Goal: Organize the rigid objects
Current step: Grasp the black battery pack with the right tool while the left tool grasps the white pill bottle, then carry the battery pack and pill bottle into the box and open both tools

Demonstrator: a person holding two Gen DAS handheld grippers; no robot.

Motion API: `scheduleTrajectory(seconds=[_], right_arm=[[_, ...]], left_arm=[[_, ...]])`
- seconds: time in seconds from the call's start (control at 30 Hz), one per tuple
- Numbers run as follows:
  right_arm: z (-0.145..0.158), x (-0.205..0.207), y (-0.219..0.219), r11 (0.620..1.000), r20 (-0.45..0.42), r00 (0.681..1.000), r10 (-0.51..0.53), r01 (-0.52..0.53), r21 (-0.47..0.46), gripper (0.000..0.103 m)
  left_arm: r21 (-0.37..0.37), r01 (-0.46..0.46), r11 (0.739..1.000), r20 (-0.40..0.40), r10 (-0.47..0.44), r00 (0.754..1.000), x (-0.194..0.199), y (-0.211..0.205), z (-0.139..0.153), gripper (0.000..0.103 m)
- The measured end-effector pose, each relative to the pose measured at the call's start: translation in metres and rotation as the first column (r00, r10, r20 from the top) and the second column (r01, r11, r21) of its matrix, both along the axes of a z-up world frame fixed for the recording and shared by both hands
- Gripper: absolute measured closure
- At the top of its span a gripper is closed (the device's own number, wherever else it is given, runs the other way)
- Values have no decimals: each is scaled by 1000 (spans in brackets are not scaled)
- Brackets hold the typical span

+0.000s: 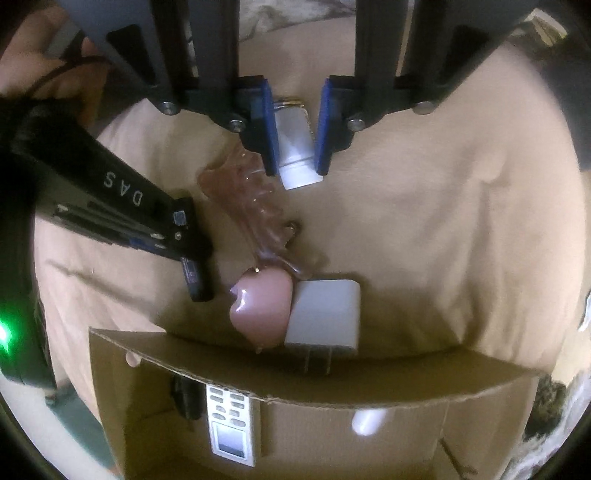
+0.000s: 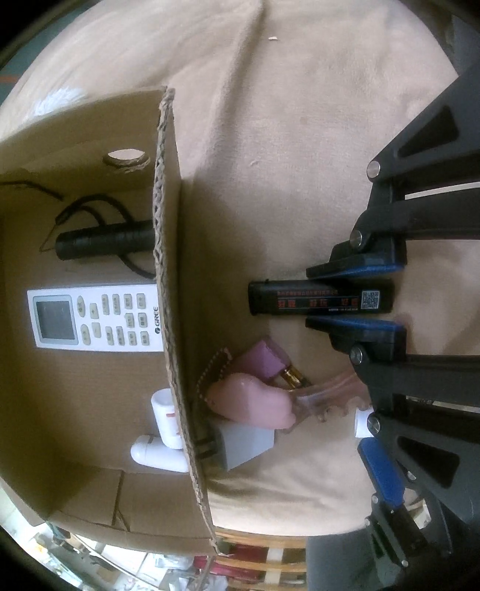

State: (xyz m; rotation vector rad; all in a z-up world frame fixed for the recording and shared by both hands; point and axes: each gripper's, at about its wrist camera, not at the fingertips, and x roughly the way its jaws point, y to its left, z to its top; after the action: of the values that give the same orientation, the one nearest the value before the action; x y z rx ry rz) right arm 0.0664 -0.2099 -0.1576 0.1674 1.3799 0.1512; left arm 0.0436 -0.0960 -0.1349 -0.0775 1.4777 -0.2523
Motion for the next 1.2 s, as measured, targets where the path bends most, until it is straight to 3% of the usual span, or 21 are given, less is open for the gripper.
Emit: scheduleTrajectory(seconds=[0.1, 0.2, 0.33, 0.53, 0.63, 0.7, 0.83, 1.03, 1.1, 1.2], right_arm=[[1, 4, 2, 1000, 0, 1000, 0, 0, 3, 83], [6, 1, -2, 1000, -1, 1000, -2, 2, 4, 83], [5, 1, 0, 1000, -5, 1000, -5, 5, 6, 83], [7, 2, -5, 1000, 0, 1000, -7, 7, 18, 83], [7, 2, -8, 1000, -3, 1000, -11, 11, 24, 83], [7, 3, -8, 1000, -2, 1000, -6, 6, 25, 83], [6, 4, -7, 1000, -3, 1000, 6, -6, 26, 83], [5, 5, -11, 1000, -11, 1000, 1, -1, 22, 83], [4, 5, -11, 1000, -19, 1000, 3, -2, 20, 83], [4, 3, -16, 999, -35, 999, -12, 13, 52, 83]], left_arm=[[17, -1, 1000, 18, 0, 1000, -2, 1, 5, 100], [45, -38, 998, 17, 37, 999, 1, 12, 5, 100], [29, -51, 998, -65, 53, 997, 1, 15, -11, 100], [18, -90, 996, -13, 91, 996, 6, 15, 0, 100], [-48, -138, 989, -15, 138, 990, 10, 24, 7, 100], [-80, -134, 988, -8, 134, 991, 9, 23, 12, 96], [-85, -109, 990, -39, 106, 994, 7, 14, 9, 72], [-12, 3, 1000, -94, -4, 996, -9, -5, -19, 73], [2, 8, 1000, -84, -8, 996, -15, -5, -18, 79], [11, -15, 1000, -62, 16, 998, -12, 3, -11, 79]])
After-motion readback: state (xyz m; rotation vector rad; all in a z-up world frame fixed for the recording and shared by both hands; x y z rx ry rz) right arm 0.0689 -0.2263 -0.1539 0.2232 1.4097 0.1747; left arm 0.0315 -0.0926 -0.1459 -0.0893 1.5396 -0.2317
